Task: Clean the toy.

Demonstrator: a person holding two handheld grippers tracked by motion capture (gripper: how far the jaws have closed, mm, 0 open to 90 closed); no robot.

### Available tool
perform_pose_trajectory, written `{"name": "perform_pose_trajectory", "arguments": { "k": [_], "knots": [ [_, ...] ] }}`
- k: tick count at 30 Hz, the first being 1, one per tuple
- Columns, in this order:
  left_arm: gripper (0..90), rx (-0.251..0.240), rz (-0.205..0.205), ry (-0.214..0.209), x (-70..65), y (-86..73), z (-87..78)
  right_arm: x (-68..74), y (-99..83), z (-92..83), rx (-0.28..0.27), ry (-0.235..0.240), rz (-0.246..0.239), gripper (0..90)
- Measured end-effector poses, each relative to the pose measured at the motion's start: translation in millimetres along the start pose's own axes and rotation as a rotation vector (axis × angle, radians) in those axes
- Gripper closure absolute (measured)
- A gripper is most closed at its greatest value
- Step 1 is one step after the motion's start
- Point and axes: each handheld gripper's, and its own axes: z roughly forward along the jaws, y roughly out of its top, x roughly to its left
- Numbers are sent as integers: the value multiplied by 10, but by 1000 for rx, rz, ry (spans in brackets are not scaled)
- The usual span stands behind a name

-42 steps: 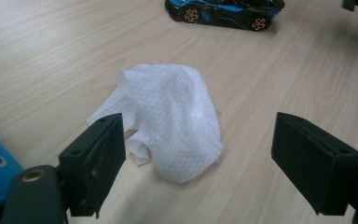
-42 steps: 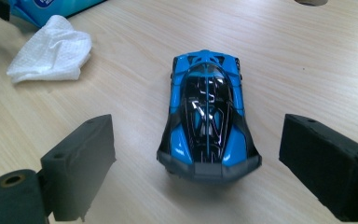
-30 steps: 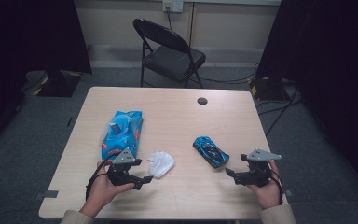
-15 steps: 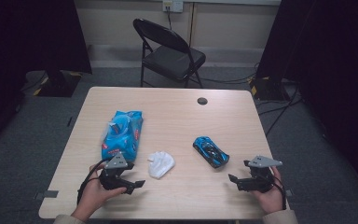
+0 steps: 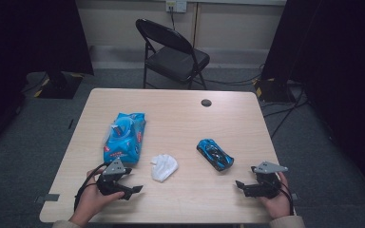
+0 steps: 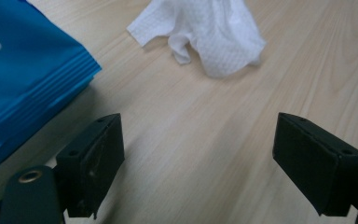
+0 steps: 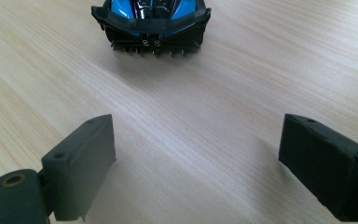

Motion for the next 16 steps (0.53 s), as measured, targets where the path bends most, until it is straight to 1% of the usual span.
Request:
{"name": "perform_pose_trajectory", "arguments": {
  "k": [2, 3, 4, 5, 6, 8, 11, 15, 16],
  "knots": [
    [163, 9, 8, 4, 4, -20, 8, 6, 1, 2, -2, 2, -1, 103],
    [163, 18, 2, 6, 5, -31, 14, 22, 4, 15, 16, 6, -11, 102],
    [163, 22, 5, 5, 4, -39, 19, 22, 4, 15, 16, 6, -11, 102],
    [159, 28, 26, 10, 1, -40, 19, 35, 5, 21, 29, 9, -22, 108],
    [160, 33, 31, 17, -2, -37, 18, 37, 4, 20, 30, 10, -20, 107],
    [158, 34, 39, 18, -6, -43, 18, 31, 0, 20, 35, 14, -3, 106],
    [155, 33, 68, 15, -7, -57, 19, 29, -2, 20, 36, 16, 3, 103],
    [154, 23, 64, 14, -7, -67, 20, 27, -2, 20, 36, 16, 5, 103],
    [154, 24, 74, 17, -10, -69, 21, 31, -2, 20, 37, 10, 6, 102]
  ]
}}
